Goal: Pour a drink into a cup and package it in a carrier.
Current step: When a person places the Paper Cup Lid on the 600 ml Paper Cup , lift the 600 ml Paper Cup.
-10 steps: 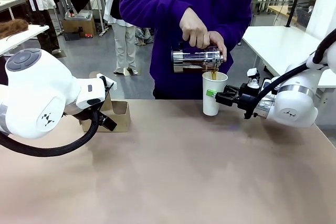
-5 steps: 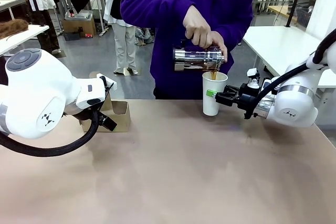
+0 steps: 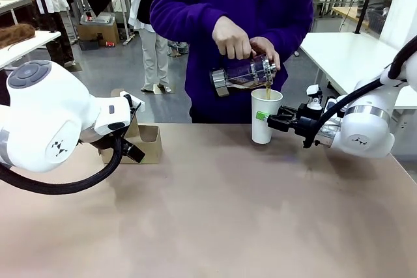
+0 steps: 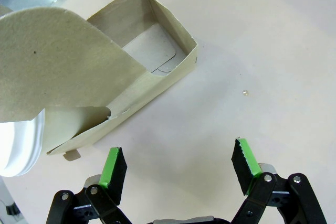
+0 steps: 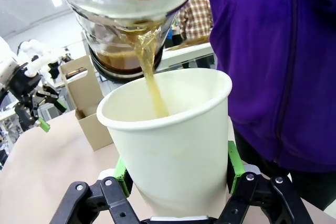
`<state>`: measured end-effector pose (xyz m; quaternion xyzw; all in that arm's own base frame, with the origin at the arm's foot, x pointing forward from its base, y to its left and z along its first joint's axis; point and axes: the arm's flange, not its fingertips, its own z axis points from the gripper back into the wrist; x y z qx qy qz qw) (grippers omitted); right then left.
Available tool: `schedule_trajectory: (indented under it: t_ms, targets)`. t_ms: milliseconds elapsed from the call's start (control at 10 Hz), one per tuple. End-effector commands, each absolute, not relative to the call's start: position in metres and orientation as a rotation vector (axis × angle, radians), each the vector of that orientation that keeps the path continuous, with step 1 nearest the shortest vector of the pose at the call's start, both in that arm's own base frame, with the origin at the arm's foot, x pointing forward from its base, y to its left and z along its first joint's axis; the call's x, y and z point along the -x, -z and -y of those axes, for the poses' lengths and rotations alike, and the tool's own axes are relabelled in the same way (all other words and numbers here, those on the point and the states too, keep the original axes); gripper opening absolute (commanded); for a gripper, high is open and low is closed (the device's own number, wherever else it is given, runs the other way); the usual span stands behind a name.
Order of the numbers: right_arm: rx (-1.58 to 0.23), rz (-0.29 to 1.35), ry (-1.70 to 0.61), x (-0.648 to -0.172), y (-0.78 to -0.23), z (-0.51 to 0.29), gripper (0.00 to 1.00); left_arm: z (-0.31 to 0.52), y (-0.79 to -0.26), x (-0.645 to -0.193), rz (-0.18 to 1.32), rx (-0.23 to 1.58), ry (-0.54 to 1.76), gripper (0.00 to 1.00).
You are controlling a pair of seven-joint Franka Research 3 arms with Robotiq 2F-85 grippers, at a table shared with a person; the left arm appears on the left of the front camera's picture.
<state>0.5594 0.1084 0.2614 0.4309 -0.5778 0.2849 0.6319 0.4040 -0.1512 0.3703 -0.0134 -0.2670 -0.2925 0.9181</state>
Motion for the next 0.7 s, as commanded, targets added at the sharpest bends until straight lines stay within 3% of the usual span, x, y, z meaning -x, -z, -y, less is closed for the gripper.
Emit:
schedule_trajectory:
  t_ms: [0,600]
  targets:
    - [-0.988,1.328,-0.643,-0.5551,-0.2666,-0.1102,0.80,0.1512,-0.3705,-0.4037,0.550,0.029,0.602,1.00]
    - [-0.988,1.328,-0.643,-0.5551,-0.2666,-0.1102,0.80,0.1512,-0.3705,-0.4037,0.550,0.029,0.602,1.00]
